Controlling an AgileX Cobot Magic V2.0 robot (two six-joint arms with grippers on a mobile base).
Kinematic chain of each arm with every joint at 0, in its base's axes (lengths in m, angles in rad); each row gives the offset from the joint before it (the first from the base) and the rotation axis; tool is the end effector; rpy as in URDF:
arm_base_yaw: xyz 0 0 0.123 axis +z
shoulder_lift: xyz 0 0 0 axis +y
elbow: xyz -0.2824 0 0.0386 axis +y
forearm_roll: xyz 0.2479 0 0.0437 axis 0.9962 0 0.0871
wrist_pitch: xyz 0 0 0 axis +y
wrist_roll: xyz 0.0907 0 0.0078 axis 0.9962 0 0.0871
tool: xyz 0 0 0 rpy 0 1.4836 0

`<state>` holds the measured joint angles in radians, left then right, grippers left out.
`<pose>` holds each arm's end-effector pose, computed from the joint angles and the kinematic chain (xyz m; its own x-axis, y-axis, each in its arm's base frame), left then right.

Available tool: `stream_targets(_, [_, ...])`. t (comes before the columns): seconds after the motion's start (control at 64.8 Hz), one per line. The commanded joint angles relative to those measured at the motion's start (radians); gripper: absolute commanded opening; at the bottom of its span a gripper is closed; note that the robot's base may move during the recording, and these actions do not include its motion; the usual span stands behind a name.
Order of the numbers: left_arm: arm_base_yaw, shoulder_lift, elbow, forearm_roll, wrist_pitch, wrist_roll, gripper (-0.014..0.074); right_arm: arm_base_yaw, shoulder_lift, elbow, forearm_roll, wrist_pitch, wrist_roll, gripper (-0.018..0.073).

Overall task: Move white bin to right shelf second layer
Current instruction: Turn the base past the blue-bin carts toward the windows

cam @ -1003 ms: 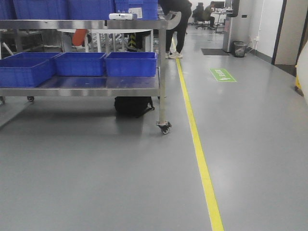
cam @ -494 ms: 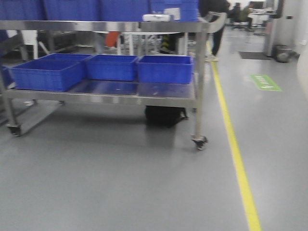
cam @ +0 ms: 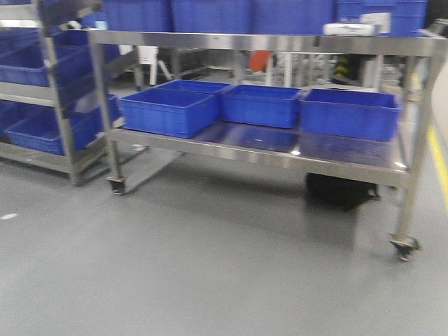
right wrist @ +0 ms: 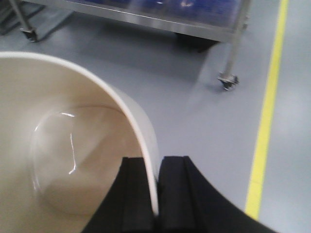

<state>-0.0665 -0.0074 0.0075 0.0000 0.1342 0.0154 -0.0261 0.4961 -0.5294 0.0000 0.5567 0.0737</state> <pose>0.0560 -0.0037 0.1988 -0.0460 0.0185 -0.9988 0.0672 0.9976 0.0154 0.0987 -0.0026 0.3047 -0.4193 0.0846 -0.9039 0.0571 0.9961 0.0667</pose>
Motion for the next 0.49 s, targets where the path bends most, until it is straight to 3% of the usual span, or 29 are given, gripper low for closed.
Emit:
stream_targets(0.0, [-0.002,-0.016,0.037,0.000,-0.086,-0.003,0.0085,0.003,-0.001,-0.032,-0.010,-0.096,0.005,0.0049])
stream_targets(0.479, [-0.002,-0.016,0.037,0.000,-0.086,-0.003,0.0085,0.003,-0.001,-0.032,-0.010,-0.096,0.005,0.0049])
